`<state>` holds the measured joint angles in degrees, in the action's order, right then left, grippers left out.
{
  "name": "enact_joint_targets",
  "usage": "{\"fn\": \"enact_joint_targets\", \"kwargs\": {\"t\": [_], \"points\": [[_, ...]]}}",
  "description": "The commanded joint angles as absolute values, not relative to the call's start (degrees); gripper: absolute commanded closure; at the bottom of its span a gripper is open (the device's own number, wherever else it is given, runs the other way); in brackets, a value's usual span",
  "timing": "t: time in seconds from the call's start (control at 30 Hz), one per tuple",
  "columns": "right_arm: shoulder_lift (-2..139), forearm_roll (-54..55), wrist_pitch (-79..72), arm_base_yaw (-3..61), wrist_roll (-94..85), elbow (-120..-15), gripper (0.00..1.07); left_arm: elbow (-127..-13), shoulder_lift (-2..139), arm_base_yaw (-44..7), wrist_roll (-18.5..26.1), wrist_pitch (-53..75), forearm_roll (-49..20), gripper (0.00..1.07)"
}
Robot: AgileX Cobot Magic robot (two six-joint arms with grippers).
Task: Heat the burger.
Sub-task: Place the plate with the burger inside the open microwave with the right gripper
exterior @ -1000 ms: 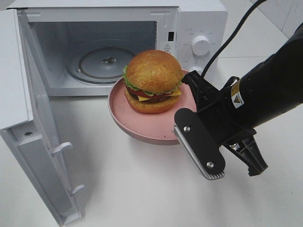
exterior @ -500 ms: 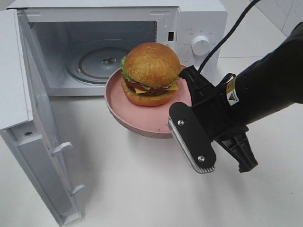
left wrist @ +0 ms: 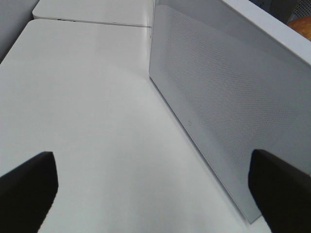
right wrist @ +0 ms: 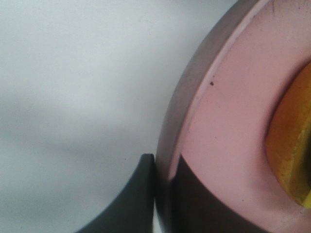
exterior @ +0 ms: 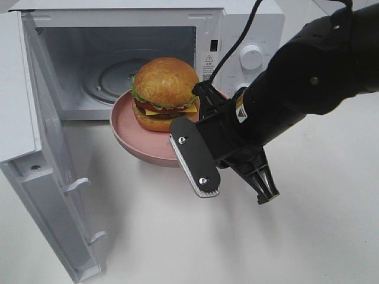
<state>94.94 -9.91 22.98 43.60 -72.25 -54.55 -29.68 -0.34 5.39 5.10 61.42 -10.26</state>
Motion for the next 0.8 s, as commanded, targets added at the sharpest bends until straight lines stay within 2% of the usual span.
{"fn": "enact_joint_targets", "kwargs": {"t": [0.03,0.8], "points": [[95.6,-10.2,20.5,43.7,-70.8,-56.8,1.07,-29.6,-0.8,5.4,4.8,61.5,-10.7,0.07],[102.6,-10.5,20.9,43.7,-66.2,-65.0,1.07,-29.6,-0.8,5.4,4.8,61.5,-10.7,0.07]]}}
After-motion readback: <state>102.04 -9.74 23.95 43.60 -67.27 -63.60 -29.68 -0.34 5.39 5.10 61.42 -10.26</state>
